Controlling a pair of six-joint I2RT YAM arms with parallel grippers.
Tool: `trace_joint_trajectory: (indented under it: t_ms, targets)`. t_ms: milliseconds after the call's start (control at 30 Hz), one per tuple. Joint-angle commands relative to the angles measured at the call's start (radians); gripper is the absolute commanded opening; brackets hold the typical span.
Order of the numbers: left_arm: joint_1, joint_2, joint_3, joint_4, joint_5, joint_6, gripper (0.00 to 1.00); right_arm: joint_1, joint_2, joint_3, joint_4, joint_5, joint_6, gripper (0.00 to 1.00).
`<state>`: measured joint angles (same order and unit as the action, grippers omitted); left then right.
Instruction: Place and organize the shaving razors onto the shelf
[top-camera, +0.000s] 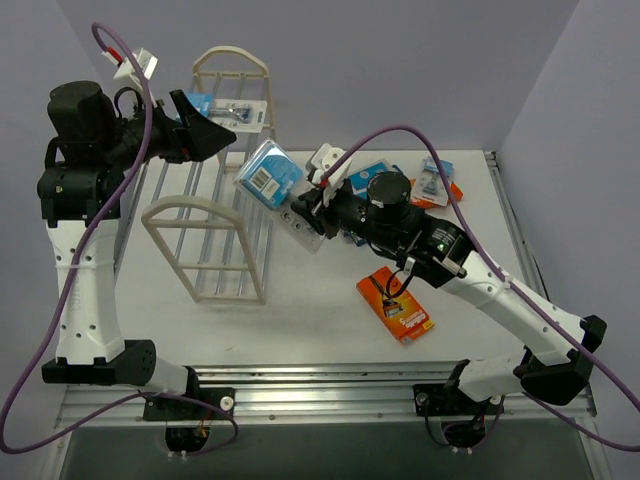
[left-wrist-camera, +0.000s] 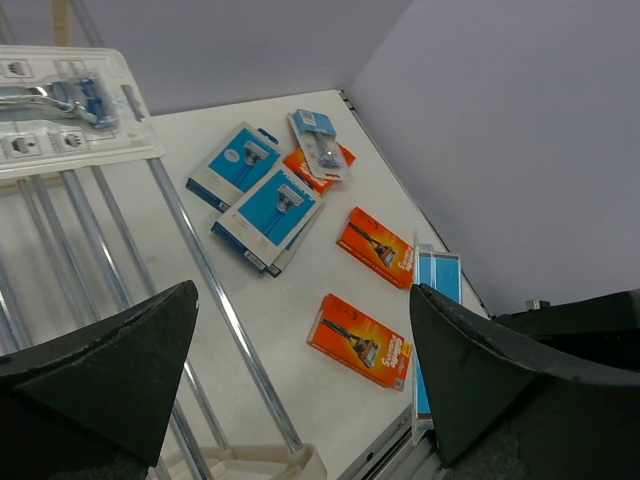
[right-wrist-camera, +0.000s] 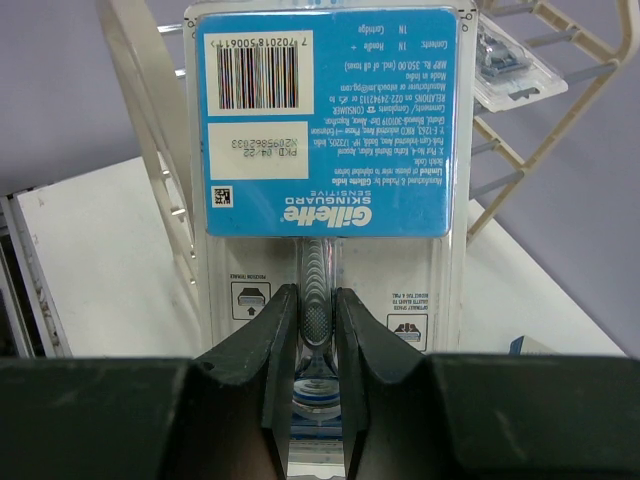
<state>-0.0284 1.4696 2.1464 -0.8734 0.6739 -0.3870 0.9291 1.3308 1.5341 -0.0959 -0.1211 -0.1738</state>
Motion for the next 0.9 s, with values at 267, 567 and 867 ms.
trace_joint_trajectory:
  t_ms: [267, 567, 867]
  targets:
    - [-0.088, -0.041, -0.043, 0.070, 0.125, -0.049, 0.96, 0.054, 0.031, 0.092, 0.048, 0.080, -0.043, 0.00]
    - [-0.130, -0.045, -0.085, 0.111, 0.176, -0.069, 0.93, 0.065, 0.036, 0.086, 0.067, 0.103, -0.047, 0.00]
    - [-0.145, -0.037, -0.094, 0.097, 0.177, -0.046, 0.77, 0.068, 0.019, 0.075, 0.087, 0.117, -0.049, 0.00]
